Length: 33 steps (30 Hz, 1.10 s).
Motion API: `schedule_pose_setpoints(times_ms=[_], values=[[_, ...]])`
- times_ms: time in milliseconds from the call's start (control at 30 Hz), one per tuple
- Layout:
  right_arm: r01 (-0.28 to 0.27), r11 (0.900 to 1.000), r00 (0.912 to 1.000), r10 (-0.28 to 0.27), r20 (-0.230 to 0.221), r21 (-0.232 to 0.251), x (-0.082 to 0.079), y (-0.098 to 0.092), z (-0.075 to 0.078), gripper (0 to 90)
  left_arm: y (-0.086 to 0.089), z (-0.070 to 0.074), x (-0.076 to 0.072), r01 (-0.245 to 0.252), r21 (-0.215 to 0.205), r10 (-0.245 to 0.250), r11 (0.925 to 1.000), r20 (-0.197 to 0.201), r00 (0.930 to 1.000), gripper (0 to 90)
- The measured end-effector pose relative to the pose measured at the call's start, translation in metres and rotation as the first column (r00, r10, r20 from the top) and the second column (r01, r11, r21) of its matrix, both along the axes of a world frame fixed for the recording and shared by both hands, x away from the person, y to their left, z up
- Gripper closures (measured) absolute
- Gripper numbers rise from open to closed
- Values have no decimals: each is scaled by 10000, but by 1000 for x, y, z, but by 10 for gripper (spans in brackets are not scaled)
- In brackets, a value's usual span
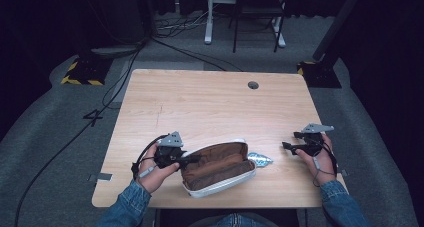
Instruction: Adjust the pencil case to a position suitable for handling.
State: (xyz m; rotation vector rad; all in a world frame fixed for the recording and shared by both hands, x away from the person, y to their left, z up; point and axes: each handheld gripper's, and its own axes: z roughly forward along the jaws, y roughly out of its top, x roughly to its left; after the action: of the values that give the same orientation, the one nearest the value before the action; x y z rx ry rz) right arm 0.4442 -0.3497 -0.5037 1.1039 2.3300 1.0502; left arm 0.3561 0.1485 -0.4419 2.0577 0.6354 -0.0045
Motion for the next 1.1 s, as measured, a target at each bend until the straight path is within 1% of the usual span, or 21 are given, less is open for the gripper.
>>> schedule_pose_setpoints(times_ms=[67, 167, 300, 367, 433, 633, 667, 700, 833, 867, 933, 1000, 1033, 1067, 1100], values=[[-1, 10000, 10000, 1, 1, -1, 0, 0, 0, 254, -1, -3, 0, 19, 18, -19, 10000, -141, 9999, 848], [0, 10000, 10000, 0, -2, 5, 0, 0, 0, 254, -3, -8, 2, 153, 120, -151, 9998, -201, 9997, 847], [1, 10000, 10000, -1, -3, 8, 0, 0, 0, 254, -3, -15, 4, 337, -7, -337, 9994, -362, 9988, 845], [1, 10000, 10000, -1, -3, 9, 0, 0, 0, 254, -3, -16, 4, 372, -33, -373, 9993, -377, 9986, 844], [1, 10000, 10000, -1, -5, 7, 0, 0, 0, 254, -3, -18, 5, 405, 21, -404, 9992, -269, 9988, 842], [0, 10000, 10000, 0, -4, 7, 0, 0, 0, 254, -2, -24, 7, 319, 203, -310, 9993, -405, 9987, 822], [0, 10000, 10000, 0, -5, 6, 0, 0, 0, 254, -1, -26, 8, 314, 330, -301, 9990, -376, 9988, 822], [0, 10000, 10000, 0, -5, 6, 0, 0, 0, 254, -1, -26, 8, 304, 310, -291, 9991, -433, 9986, 818], [-1, 10000, 10000, 1, -6, 5, 0, 0, 0, 254, 1, -27, 9, 244, 395, -226, 9989, -440, 9988, 808], [-2, 10000, 10000, 2, -6, 6, 0, 0, 0, 254, 1, -28, 9, 223, 416, -204, 9989, -458, 9987, 797], [-6, 10000, 10000, 6, -6, 5, 0, 0, 0, 254, 0, -29, 9, 118, 501, -97, 9987, -421, 9991, 745], [-1, 10000, 10000, 1, -7, -1, 0, 0, 0, 254, 0, -29, 10, 125, 604, -103, 9981, -368, 9993, 679], [-1, 10000, 10000, 1, -7, -1, 0, 0, 0, 254, 0, -29, 10, 125, 604, -103, 9981, -368, 9993, 632], [-1, 10000, 10000, 1, -9, -2, 0, 0, 0, 254, 0, -30, 10, 86, 619, -65, 9980, -334, 9994, 632], [-1, 10000, 10000, 1, -10, -2, 0, 0, 0, 254, 0, -30, 10, -19, 639, 37, 9980, -280, 9996, 544]])
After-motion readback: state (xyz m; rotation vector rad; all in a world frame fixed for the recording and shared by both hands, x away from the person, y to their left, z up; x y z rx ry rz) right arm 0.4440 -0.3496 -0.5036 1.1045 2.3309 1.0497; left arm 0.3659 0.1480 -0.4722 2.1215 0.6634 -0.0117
